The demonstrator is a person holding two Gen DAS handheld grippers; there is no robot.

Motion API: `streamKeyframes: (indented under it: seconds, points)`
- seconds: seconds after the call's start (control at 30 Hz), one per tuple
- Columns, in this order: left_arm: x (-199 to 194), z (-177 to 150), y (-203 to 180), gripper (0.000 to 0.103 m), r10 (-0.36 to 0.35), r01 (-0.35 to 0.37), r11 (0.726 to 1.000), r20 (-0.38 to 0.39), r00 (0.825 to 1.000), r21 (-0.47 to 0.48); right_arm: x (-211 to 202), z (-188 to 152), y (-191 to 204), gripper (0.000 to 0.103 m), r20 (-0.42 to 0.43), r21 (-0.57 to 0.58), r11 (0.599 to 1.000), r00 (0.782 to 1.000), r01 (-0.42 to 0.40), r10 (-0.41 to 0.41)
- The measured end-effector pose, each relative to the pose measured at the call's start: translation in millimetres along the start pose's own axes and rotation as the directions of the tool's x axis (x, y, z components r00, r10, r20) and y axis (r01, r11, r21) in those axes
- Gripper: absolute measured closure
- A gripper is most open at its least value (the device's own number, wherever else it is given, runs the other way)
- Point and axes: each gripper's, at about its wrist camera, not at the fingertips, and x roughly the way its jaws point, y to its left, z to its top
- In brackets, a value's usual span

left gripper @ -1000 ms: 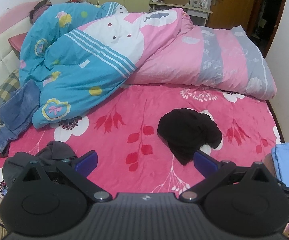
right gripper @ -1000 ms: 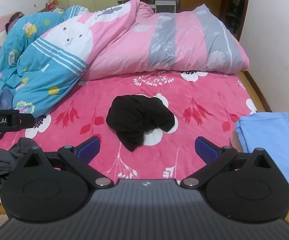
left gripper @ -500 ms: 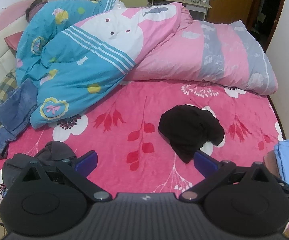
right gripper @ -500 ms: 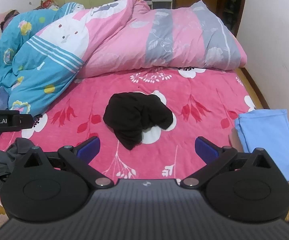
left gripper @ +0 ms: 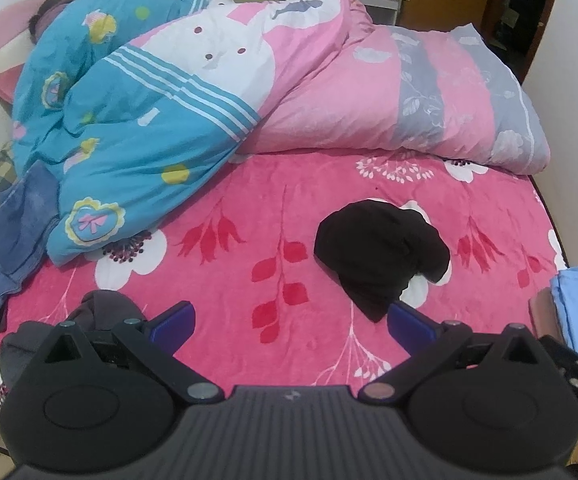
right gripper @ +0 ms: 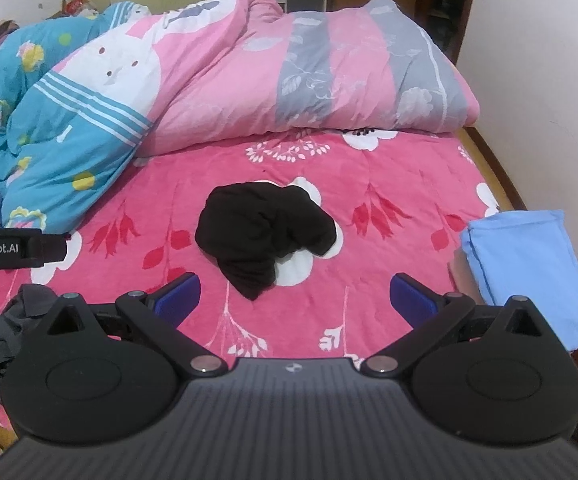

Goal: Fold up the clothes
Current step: 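Move both tools toward the crumpled black T-shirt on the bed, then grasp the black T-shirt with the left tool while the right tool grasps it too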

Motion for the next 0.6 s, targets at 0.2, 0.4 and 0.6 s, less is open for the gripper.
streamKeyframes:
  seconds: [0.2,0.4,0.6]
  points:
    - [30.6,6.9,-6.8,0.000,0.008,-0.007,1.000,-0.006,1.000,0.024,17.8,3.6,-9.9,0.001,-0.016,-0.011,1.000,1.000,0.012,-0.012]
    - [87.9,13.0,-22.8,0.000,0.022,-0.022,1.000,0.013,1.000,-0.010,71.9,9.3,-35.2,0.001,0.013,-0.039,0.996,0.997,-0.077,0.078]
    - [151.4,18.7,-39.3,0.000,0.036,-0.034,0.998,0.032,0.999,-0.057,143.1,19.3,-47.0,0.001,0.043,-0.111,0.980,0.985,-0.163,0.168]
